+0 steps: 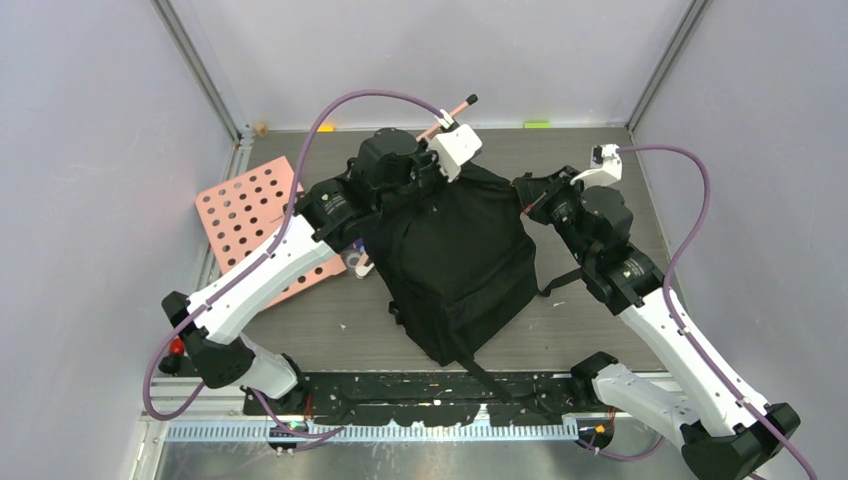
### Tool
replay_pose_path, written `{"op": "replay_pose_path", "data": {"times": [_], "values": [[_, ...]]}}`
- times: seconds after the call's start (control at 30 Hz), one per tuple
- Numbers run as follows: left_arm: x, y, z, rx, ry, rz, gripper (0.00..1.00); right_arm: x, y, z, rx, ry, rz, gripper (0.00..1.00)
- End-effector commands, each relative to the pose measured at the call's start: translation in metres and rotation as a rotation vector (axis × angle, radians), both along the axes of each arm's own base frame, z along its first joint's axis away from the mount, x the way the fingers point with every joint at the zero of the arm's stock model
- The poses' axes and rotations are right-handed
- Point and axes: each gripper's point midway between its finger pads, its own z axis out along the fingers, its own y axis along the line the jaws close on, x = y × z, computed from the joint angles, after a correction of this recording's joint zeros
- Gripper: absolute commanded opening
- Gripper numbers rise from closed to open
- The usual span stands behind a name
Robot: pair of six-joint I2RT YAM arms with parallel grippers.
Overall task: Pack the student bag
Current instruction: Zip the student bag at the center of the board.
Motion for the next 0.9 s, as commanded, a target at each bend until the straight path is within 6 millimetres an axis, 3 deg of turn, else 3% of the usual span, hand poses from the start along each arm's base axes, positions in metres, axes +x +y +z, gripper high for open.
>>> {"op": "replay_pose_path", "data": {"times": [0.0,0.23,0.43,0.57,0.63,0.8,0.87], "values": [[0.025,0.077,0.094,-0.172,-0.202,0.277,0.00,0.002,-0.066,-0.028,-0.145,0.104,-0.287,0.00],[0.031,0.085,0.120,-0.230,-0.239,0.302,0.00,-0.010,-0.080,-0.074,-0.122,0.178,-0.351,0.00],[0.029,0.081,0.127,-0.264,-0.241,0.276,0.00,-0.015,-0.084,-0.120,-0.150,0.267,-0.376,0.00],[0.025,0.074,0.126,-0.278,-0.229,0.227,0.00,-0.015,-0.094,-0.135,-0.175,0.277,-0.426,0.00],[0.023,0.073,0.125,-0.276,-0.229,0.214,0.00,-0.015,-0.098,-0.129,-0.175,0.264,-0.448,0.00],[0.019,0.079,0.128,-0.266,-0.244,0.209,0.00,-0.009,-0.103,-0.076,-0.172,0.163,-0.466,0.00],[0.019,0.085,0.133,-0.276,-0.252,0.232,0.00,-0.008,-0.109,-0.064,-0.198,0.141,-0.491,0.00]]}}
